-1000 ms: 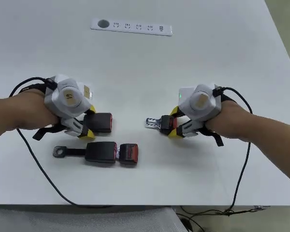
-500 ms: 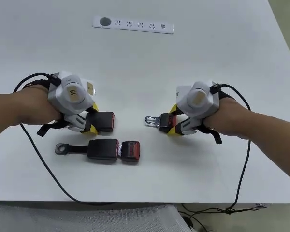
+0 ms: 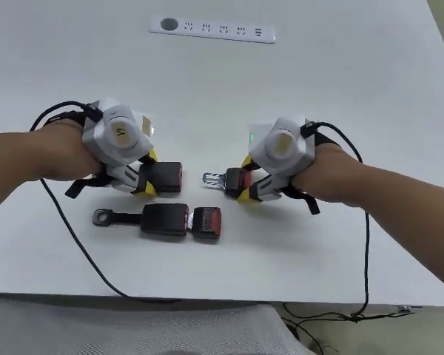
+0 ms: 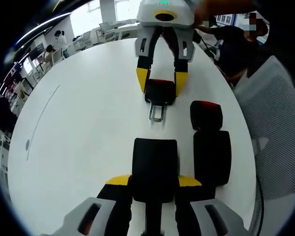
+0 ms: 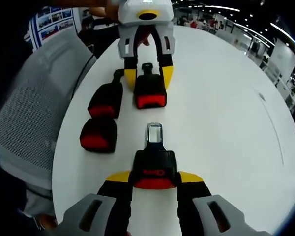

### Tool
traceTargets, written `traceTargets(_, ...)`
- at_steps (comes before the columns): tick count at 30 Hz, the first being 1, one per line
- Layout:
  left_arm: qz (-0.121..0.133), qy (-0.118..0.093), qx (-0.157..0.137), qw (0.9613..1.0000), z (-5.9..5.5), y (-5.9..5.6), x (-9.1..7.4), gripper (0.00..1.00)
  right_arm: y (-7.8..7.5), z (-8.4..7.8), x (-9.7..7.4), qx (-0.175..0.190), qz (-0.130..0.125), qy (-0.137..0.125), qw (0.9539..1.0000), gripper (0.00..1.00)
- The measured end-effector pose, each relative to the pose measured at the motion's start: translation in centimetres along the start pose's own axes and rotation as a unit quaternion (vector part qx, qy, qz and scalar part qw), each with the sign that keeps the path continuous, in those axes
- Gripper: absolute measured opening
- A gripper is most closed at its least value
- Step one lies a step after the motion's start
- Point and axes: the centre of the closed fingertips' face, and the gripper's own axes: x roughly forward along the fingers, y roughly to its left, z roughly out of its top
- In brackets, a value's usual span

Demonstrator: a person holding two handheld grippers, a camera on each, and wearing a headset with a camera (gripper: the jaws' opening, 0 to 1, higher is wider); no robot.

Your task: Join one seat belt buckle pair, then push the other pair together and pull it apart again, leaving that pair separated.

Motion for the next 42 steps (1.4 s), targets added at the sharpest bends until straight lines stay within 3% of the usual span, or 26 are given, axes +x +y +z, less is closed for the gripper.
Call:
traceTargets(11,0.002,0.004,-0.004,1.0000,0.3,-0.2,-0.2,0.34,0.1,2.7,1.6,-0.004,-0.007,-0.012,0.9999,0.32)
traceTargets(14,0.003,0.004,-0.005,1.0000,0.2,-0.1,-0.2,0.34,-0.5,2.8,1.5,-0.015,-0.016,-0.014,0.9997,0.32)
traceTargets(24,0.000,0.005,-0.001,1.0000,0.3,-0.1,-0.1,0.34,0.0,3.6,2.3,-0.016,0.002,-0.028,0.9995,0.32)
traceTargets(36,-0.009,0.004,0.020,0.9997,0.1,0.2,0.2,0.33,0.1,4.0,2.6,-0.022,0.010,-0.013,0.9996,0.30)
traceTargets(42,-0.010,-0.002,0.022,0.9997,0.0,0.4,0.4,0.33,0.0,4.9,3.2,-0.028,0.013,-0.011,0.9994,0.29)
